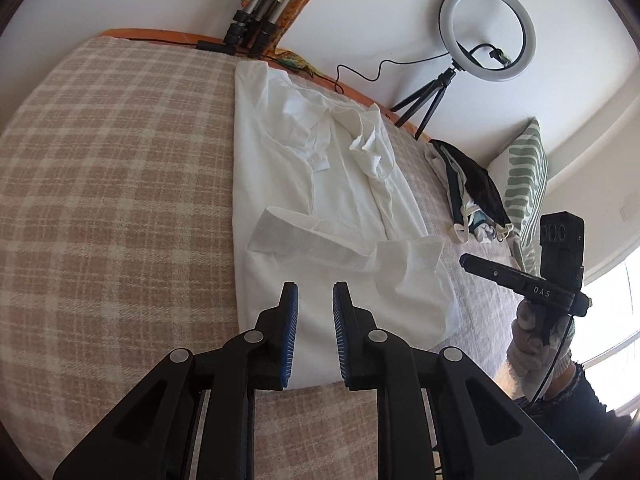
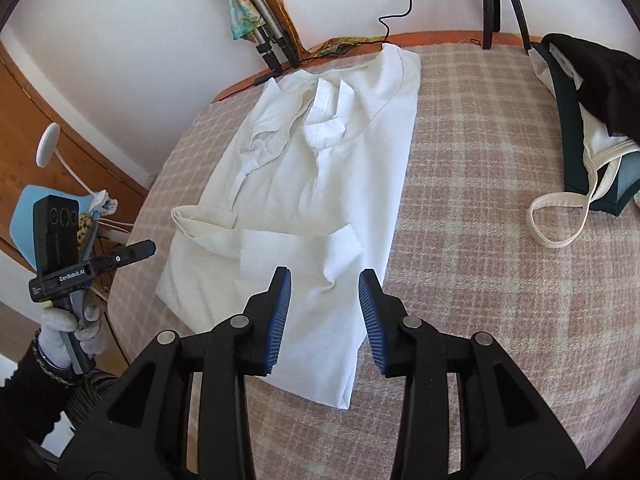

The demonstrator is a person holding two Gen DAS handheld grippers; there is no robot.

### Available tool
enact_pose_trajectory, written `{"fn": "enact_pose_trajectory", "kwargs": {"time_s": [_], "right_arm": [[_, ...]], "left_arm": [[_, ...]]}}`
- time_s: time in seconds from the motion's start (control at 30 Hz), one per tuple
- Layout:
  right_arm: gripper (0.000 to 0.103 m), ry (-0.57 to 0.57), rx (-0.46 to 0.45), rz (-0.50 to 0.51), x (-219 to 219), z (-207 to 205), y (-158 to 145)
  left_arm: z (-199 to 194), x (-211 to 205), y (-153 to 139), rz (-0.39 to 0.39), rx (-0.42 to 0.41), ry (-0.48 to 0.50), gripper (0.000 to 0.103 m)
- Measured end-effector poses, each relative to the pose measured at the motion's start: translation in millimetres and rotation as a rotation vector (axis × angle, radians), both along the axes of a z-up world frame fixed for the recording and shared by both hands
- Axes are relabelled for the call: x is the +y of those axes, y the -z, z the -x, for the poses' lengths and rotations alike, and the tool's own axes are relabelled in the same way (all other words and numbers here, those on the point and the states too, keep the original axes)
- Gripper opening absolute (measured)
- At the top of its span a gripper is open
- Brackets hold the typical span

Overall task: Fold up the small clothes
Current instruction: 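Open both tools and release the folded hem on the shirt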

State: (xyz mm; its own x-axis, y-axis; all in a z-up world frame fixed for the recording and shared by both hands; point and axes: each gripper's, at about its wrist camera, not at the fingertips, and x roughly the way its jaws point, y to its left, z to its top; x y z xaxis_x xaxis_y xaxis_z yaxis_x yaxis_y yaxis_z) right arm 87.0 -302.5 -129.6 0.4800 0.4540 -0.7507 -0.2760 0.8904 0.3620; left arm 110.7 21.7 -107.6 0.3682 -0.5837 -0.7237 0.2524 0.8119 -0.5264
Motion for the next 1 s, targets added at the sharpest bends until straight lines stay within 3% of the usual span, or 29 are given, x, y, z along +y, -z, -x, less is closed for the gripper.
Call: {"fn": "enact_pose_trajectory", "kwargs": {"time_s": [0.07, 0.17, 0.43, 0.5, 0.57, 0.63, 0.87, 1.0], "right_arm": [[0.038, 0.004, -0.001, 0.061, 3.7, -4.6, 6.2], [0.038, 0.047, 0.034, 0.064, -1.3, -17.6, 16.9], [0.038, 0.032, 0.017, 0.036, 0.5, -39.3, 17.0], [0.033, 0.014, 0.015, 0.041, 5.2, -40.0, 16.0], [0.016, -0.005, 0.002, 0.063, 10.3, -37.6, 13.5], [0.008, -0.013, -0.001, 0.073, 11.7, -35.9, 12.7], [0.005, 0.059, -0.002, 0.054, -7.5, -39.6, 10.5], [0.005, 0.141, 0.005, 0.099, -21.3, -43.5, 12.7]], "left_arm": [[-3.8, -1.6, 11.8, 0.015, 0.047, 0.015, 0.016], [-13.7, -3.8, 22.2, 0.006, 0.075, 0.006, 0.016], [-30.0, -15.3, 23.6, -0.030, 0.048, 0.000, 0.016], [-33.5, -17.4, 23.8, -0.042, 0.041, -0.006, 0.016], [-36.5, -19.3, 22.6, -0.060, 0.025, -0.006, 0.016], [-40.3, -19.3, 23.5, -0.058, 0.023, -0.011, 0.016], [-42.8, -22.3, 28.4, -0.100, 0.013, -0.003, 0.016], [-43.7, -17.1, 25.7, -0.107, 0.002, -0.031, 0.016]]}}
